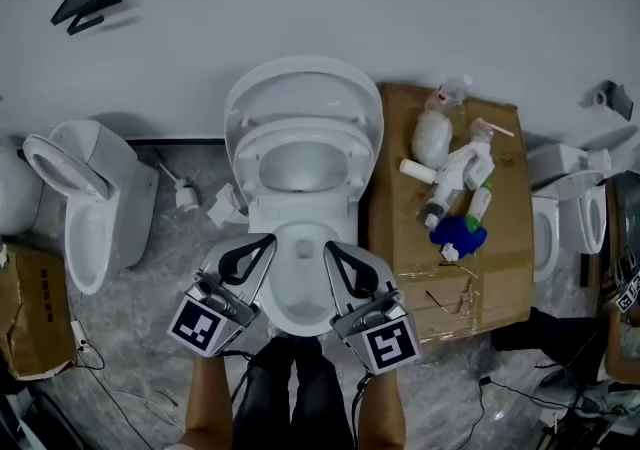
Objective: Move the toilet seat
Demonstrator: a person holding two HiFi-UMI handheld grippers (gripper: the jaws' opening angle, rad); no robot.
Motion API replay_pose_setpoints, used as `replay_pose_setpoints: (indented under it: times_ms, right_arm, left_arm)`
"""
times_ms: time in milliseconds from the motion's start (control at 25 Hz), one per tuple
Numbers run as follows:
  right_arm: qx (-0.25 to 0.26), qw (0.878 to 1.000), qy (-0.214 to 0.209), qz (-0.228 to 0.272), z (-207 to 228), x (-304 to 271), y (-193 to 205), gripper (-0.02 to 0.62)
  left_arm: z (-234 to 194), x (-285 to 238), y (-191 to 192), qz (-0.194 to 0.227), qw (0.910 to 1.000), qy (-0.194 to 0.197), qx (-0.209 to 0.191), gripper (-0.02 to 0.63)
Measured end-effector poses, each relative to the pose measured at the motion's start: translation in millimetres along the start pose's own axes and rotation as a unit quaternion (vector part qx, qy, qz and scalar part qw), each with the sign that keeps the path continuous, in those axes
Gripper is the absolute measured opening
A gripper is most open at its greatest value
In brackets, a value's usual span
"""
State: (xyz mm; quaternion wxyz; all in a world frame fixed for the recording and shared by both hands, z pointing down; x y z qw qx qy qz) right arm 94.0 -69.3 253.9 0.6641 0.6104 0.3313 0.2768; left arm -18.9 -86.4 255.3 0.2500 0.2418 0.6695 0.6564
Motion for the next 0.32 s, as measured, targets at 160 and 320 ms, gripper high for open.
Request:
replay_pose_setpoints:
  times_ms: [160,320]
  right_arm:
    - [0.001,1.000,0.000,0.001,-4.1,1.9,-1.7,-0.002]
    - [0.003,1.000,0.000,-0.002,-8.6,4.3,-1.4,-0.002]
  left_arm:
    - [2.7,3.4,-1.3,0.002,1.0000,0.000,-0.001,-0.003]
    - [5.6,7.7,-0.4,-0.001,1.0000,0.002,-0.004,-0.004]
Point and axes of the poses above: the fingertips, and each gripper's own axes: x backward along the fingers, z to its right, y out of its underside, the point moved 3 cm from there along x, backward along the fingers, and after that the axes turned 1 degree about -x, right-handed, at the moved point
